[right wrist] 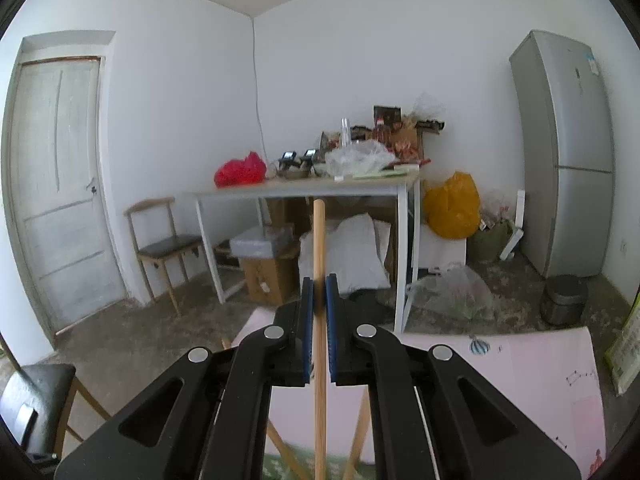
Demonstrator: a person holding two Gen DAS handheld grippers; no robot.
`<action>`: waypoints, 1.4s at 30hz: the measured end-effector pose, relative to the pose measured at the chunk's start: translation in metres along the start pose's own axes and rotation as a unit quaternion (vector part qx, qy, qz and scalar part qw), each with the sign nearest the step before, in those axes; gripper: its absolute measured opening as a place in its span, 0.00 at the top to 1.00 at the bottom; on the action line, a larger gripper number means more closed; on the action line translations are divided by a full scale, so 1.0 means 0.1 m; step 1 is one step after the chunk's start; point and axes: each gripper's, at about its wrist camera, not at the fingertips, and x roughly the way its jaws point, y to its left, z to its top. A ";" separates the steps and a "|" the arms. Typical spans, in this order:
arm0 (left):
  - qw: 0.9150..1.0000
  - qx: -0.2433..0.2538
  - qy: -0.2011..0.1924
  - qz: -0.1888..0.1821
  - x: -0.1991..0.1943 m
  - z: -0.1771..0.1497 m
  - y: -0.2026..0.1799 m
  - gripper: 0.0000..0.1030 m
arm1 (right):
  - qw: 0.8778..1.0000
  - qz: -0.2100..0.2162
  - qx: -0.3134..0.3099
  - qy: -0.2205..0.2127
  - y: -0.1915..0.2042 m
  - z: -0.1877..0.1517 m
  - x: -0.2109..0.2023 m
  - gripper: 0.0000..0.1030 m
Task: Organize utensils
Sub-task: 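Lower the chopstick into the holder and open the right gripper, then move the right gripper back to the chopsticks on the table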
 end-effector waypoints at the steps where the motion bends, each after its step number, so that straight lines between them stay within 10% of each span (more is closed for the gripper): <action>1: 1.000 0.000 0.000 0.000 0.00 0.00 0.00 0.48 | 1.000 0.002 0.000 0.005 -0.01 -0.02 -0.01 0.94; 6: 1.000 0.004 0.001 0.001 -0.01 -0.01 -0.03 0.48 | 1.000 0.002 -0.008 0.027 -0.09 -0.16 -0.23 0.92; 14: 1.000 0.017 0.019 0.003 0.02 -0.05 -0.16 0.44 | 1.000 -0.015 -0.001 -0.008 -0.28 -0.16 -0.99 0.51; 21: 0.998 0.039 0.052 -0.005 0.12 -0.15 -0.32 0.39 | 0.999 -0.015 0.041 -0.019 -0.42 -0.33 -1.64 0.48; 32: 0.984 0.095 0.146 -0.044 0.58 -0.61 -0.91 0.37 | 0.970 -0.013 0.181 0.164 -0.50 -1.75 -1.68 0.48; 42: 0.975 0.147 0.166 -0.006 0.77 -0.73 -1.12 0.37 | 0.964 -0.017 0.189 0.187 -0.45 -1.98 -1.71 0.48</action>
